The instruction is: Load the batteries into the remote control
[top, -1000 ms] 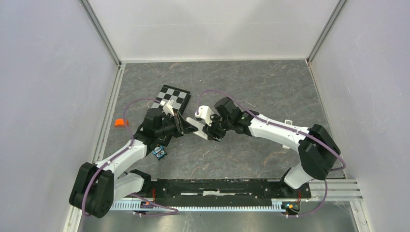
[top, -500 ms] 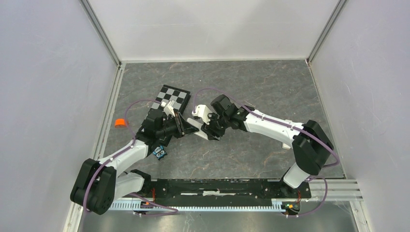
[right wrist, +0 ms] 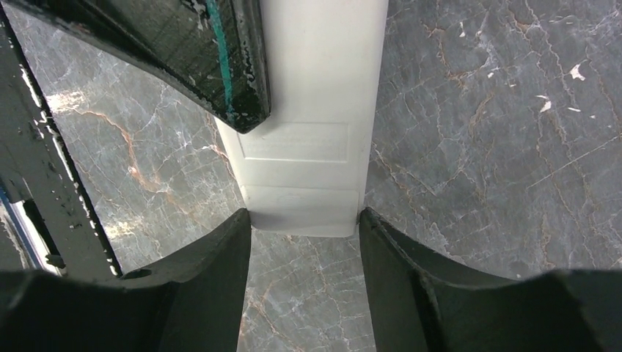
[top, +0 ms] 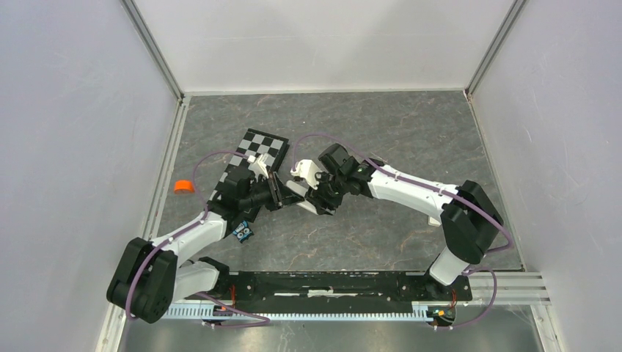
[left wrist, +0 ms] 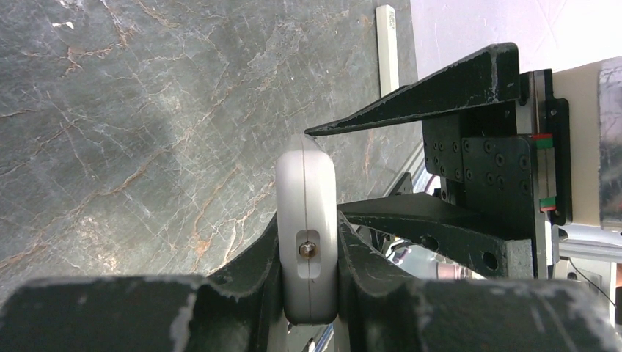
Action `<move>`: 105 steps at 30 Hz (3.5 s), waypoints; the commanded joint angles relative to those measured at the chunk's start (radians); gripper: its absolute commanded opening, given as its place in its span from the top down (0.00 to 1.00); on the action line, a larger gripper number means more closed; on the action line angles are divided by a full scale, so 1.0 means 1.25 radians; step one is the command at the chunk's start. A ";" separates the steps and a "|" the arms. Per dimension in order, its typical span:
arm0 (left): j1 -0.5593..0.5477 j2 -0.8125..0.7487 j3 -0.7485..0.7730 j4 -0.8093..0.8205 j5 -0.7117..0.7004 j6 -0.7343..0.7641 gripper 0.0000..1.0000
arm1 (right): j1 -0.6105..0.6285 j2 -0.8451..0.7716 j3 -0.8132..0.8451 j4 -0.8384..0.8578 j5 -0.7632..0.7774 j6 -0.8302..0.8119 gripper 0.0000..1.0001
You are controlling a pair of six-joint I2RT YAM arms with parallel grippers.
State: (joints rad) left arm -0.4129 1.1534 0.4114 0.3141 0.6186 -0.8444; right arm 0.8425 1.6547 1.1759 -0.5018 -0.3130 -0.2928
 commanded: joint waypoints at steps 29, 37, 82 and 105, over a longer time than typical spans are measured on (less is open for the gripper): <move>0.078 -0.058 0.130 0.037 0.162 -0.139 0.98 | -0.166 -0.380 -0.276 0.565 0.017 0.520 0.02; 0.116 -0.082 0.139 0.069 0.160 -0.268 0.98 | -0.176 -0.418 -0.489 0.996 -0.057 0.838 0.07; -0.032 -0.093 0.237 -0.057 0.182 -0.061 0.98 | -0.119 -0.178 -0.377 1.038 -0.160 0.931 0.67; -0.008 -0.162 0.330 -0.388 0.267 0.339 0.95 | -0.191 -0.229 -0.264 0.568 -0.686 0.281 0.38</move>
State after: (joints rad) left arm -0.4248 0.9855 0.7792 -0.1352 0.9028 -0.5198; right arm 0.6071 1.3357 0.8032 0.2653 -1.0351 0.1291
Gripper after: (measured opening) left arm 0.275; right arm 0.746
